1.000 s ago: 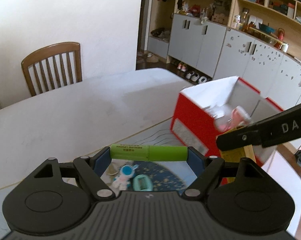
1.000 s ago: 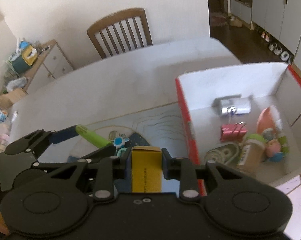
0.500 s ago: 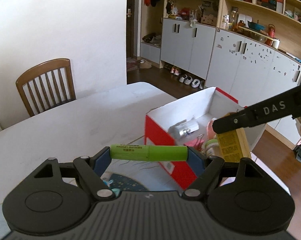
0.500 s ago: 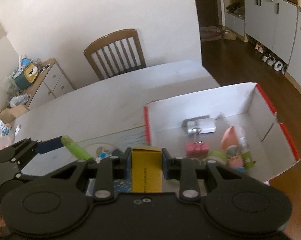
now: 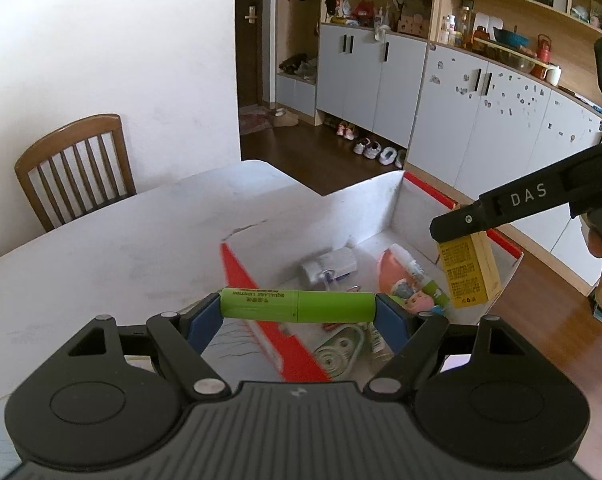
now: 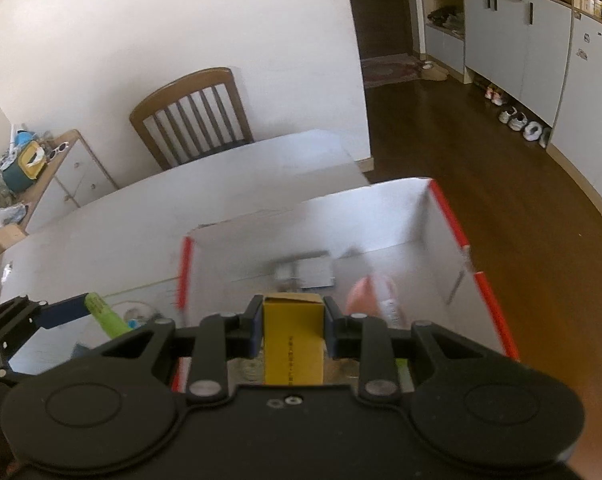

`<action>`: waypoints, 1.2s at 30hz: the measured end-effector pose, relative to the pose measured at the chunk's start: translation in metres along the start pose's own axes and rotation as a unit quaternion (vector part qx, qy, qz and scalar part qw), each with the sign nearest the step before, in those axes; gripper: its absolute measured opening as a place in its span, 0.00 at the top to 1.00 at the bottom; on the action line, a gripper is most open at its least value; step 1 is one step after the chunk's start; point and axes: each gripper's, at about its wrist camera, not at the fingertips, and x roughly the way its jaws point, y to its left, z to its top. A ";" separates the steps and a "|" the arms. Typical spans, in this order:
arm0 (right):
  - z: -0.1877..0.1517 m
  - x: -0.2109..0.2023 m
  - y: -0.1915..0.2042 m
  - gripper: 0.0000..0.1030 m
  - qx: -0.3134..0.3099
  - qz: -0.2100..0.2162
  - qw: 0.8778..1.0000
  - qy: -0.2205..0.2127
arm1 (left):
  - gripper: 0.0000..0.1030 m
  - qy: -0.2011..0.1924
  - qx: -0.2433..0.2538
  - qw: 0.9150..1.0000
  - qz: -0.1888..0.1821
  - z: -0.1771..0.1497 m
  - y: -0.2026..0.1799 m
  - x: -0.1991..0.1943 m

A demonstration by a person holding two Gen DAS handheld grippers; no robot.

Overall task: Organize rigid objects
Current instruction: 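Carry the highlighter with the left gripper while the right gripper carries the yellow box into the box, then open the left gripper releasing the highlighter while the right gripper releases the yellow box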

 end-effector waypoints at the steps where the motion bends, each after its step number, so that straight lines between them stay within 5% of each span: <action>1: 0.000 0.001 -0.006 0.73 0.000 -0.002 1.000 0.002 | 0.21 0.003 0.001 1.000 -0.001 0.002 -0.005 0.004; 13: 0.001 0.029 -0.066 0.73 -0.022 -0.020 0.999 0.038 | 0.21 0.046 0.014 0.999 0.009 0.015 -0.052 0.070; 36: -0.007 0.080 -0.078 0.73 -0.121 -0.003 0.988 0.092 | 0.21 0.162 -0.040 0.986 0.022 0.045 -0.060 0.182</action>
